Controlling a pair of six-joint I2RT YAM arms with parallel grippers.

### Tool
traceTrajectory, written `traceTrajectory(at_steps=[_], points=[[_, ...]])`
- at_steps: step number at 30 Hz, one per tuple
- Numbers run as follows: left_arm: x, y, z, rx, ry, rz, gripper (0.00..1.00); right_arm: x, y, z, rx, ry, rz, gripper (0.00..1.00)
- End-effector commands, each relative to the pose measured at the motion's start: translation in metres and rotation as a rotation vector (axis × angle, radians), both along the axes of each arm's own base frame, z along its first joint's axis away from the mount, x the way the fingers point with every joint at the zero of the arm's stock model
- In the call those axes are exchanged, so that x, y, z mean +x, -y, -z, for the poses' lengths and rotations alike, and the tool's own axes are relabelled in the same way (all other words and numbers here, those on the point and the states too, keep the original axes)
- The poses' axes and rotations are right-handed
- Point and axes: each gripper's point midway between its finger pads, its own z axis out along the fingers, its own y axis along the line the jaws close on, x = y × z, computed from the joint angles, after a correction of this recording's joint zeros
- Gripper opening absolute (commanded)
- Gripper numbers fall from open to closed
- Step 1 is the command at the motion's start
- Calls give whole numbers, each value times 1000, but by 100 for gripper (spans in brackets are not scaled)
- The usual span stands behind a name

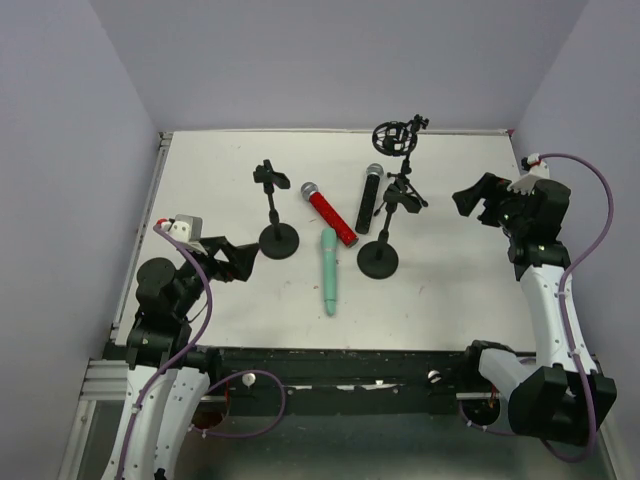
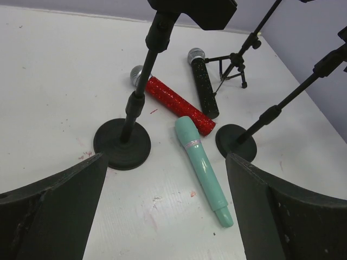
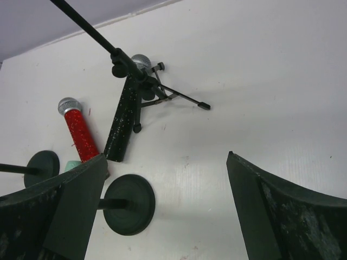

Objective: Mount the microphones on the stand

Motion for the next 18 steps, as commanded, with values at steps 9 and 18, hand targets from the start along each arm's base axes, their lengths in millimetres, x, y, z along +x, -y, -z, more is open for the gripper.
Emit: traceTrajectory(at_steps=[9, 18], points=[[2, -3, -1, 8, 1, -19, 98, -2, -5, -10, 31, 20, -13, 100], [-5, 22, 7, -102, -110, 105, 98, -41, -71, 2, -27, 116, -546, 100]])
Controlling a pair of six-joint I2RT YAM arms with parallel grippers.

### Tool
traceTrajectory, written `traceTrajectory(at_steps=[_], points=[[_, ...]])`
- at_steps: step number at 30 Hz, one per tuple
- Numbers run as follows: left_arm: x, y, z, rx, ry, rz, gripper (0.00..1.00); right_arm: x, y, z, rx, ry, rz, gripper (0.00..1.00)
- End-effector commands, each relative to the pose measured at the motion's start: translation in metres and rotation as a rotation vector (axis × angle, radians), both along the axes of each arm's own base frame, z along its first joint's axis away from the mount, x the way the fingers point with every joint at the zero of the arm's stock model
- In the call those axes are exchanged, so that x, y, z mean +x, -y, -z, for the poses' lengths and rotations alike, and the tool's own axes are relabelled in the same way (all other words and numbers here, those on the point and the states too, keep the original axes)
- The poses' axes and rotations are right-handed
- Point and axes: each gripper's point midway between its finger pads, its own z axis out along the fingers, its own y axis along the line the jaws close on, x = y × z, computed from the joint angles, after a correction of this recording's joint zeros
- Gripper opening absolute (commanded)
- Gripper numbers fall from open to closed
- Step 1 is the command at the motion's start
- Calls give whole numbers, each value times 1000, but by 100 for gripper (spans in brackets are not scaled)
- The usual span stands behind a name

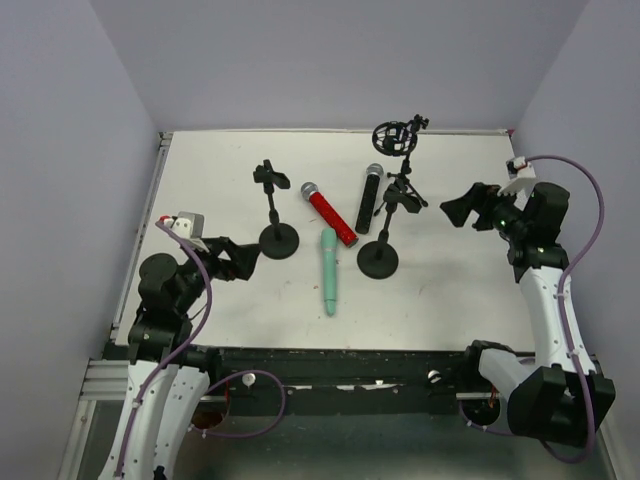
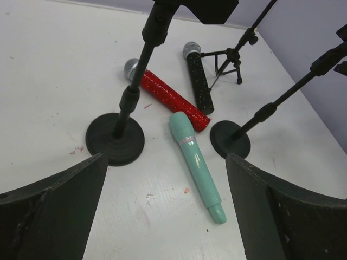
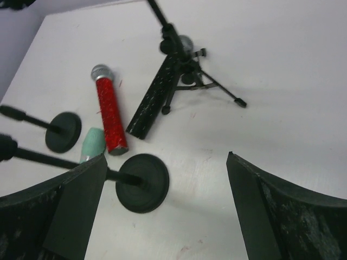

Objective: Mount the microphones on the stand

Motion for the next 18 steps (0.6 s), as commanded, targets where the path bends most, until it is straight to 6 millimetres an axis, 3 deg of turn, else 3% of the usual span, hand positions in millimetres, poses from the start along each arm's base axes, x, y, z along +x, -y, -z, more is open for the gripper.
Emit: traceTrajectory(at_steps=[1, 5, 11, 18], points=[[-11, 28, 4, -122, -120, 147, 98, -43, -57, 6, -35, 119, -476, 100], [-19, 40, 5, -196, -199, 207, 98, -73, -82, 13, 34, 170, -703, 100], [-5, 32, 15, -146, -229, 131, 99, -83, -87, 18, 26, 185, -777, 100], [4, 66, 52, -122, -288, 162, 97, -91, -88, 23, -13, 206, -814, 100]])
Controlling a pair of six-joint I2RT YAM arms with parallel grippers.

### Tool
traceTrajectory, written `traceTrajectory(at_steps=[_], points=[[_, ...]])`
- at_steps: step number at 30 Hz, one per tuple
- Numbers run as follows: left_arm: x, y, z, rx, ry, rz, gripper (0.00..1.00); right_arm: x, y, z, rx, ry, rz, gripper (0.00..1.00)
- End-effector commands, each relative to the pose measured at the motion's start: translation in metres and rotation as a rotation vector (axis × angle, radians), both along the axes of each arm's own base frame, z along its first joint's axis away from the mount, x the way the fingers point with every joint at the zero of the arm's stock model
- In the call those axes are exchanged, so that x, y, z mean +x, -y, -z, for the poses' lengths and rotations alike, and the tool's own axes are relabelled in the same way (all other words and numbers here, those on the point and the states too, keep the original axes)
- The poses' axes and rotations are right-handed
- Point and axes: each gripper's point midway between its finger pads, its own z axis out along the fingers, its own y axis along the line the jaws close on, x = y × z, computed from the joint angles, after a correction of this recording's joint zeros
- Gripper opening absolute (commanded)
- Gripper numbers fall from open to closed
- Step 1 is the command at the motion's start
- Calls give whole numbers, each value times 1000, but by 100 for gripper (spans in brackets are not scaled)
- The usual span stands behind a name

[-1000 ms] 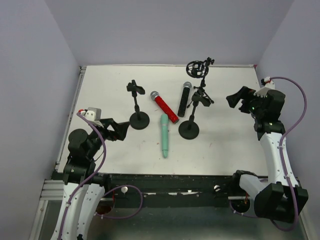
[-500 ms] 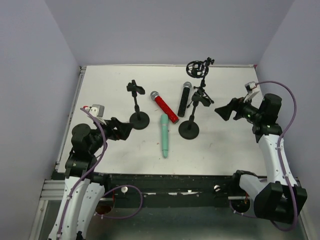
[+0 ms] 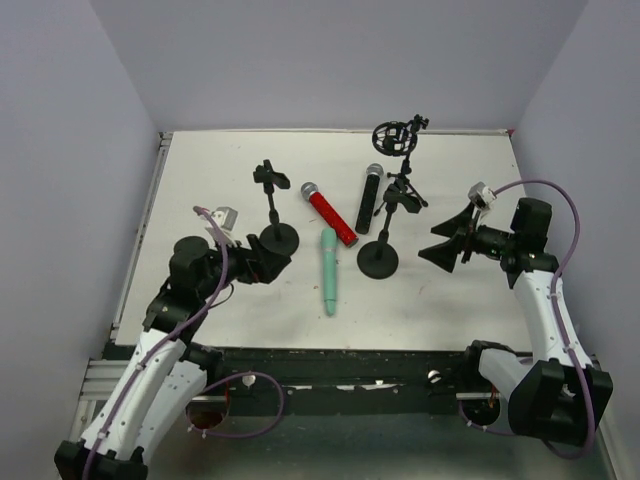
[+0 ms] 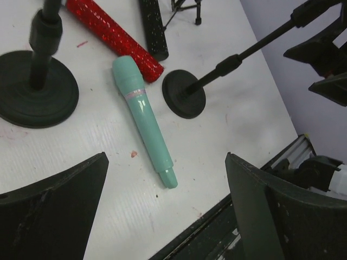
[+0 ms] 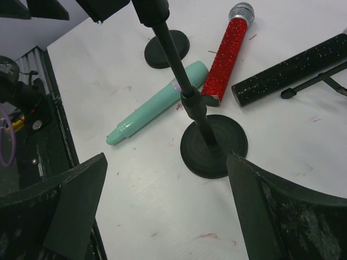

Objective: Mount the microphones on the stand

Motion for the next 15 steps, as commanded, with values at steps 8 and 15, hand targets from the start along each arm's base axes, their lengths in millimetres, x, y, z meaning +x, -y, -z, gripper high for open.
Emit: traceTrajectory(at_steps=[8, 15], points=[[22, 50, 34, 96, -47, -28, 91, -2, 0, -1, -18, 31, -23, 100], [25, 86, 61, 204, -134, -57, 88, 4, 4, 3, -37, 18, 17, 100]])
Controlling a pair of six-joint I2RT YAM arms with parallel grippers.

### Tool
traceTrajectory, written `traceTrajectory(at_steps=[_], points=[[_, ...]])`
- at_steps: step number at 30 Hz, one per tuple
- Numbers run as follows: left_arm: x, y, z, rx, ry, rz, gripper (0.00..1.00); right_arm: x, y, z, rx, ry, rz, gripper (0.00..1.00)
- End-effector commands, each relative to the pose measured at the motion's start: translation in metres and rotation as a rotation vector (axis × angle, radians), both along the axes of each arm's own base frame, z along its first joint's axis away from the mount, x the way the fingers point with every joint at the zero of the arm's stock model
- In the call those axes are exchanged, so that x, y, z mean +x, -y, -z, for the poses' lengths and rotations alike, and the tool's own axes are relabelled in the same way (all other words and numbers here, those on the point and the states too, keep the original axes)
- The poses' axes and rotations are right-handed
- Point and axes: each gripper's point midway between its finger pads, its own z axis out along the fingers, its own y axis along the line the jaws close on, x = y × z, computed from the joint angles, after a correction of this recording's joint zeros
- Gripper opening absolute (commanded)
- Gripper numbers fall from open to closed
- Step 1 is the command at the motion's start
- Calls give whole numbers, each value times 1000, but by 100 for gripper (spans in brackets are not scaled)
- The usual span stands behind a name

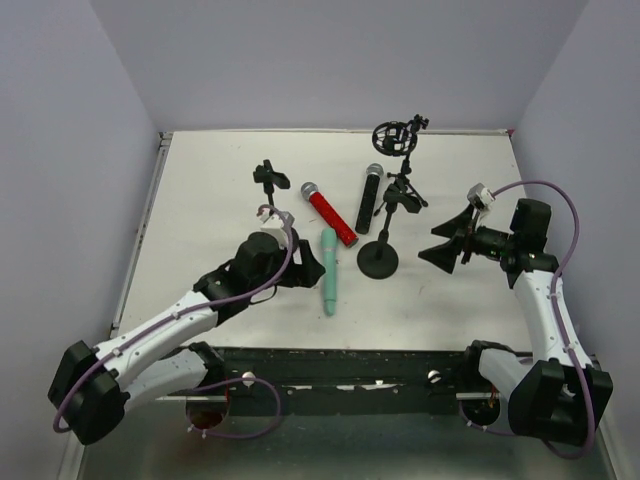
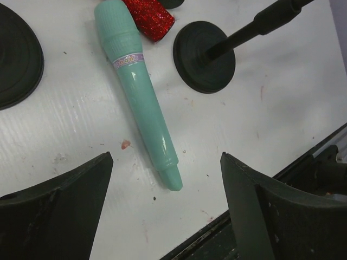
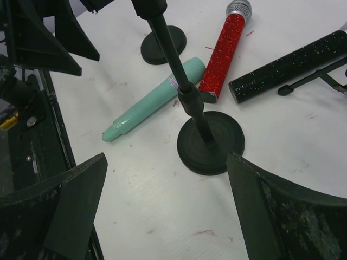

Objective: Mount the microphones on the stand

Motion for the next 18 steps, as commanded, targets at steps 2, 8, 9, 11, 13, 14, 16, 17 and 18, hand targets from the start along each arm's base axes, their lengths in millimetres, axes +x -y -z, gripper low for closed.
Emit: traceTrajectory(at_steps=[2, 8, 9, 11, 13, 14, 16, 17, 18], points=[[20, 19, -7, 60, 17, -85, 88, 8, 5, 0, -19, -2, 40, 100], [31, 35, 19, 165, -54, -64, 83, 11, 7, 1, -25, -5, 57, 100], [32, 39, 22, 177, -66, -57, 81, 11, 6, 1, -22, -8, 56, 100], [33, 47, 31, 212, -93, -45, 80, 11, 6, 2, -20, -15, 57, 100], [33, 53, 40, 251, -120, -34, 78, 11, 6, 2, -19, -14, 57, 100], [35, 56, 45, 270, -131, -30, 77, 11, 6, 2, -19, -14, 57, 100], [35, 60, 54, 316, -154, -21, 76, 12, 6, 2, -21, -13, 58, 100], [34, 62, 61, 343, -168, -15, 76, 12, 7, 2, -20, -14, 60, 100], [34, 66, 64, 357, -171, -3, 75, 12, 6, 3, -19, -16, 58, 100]])
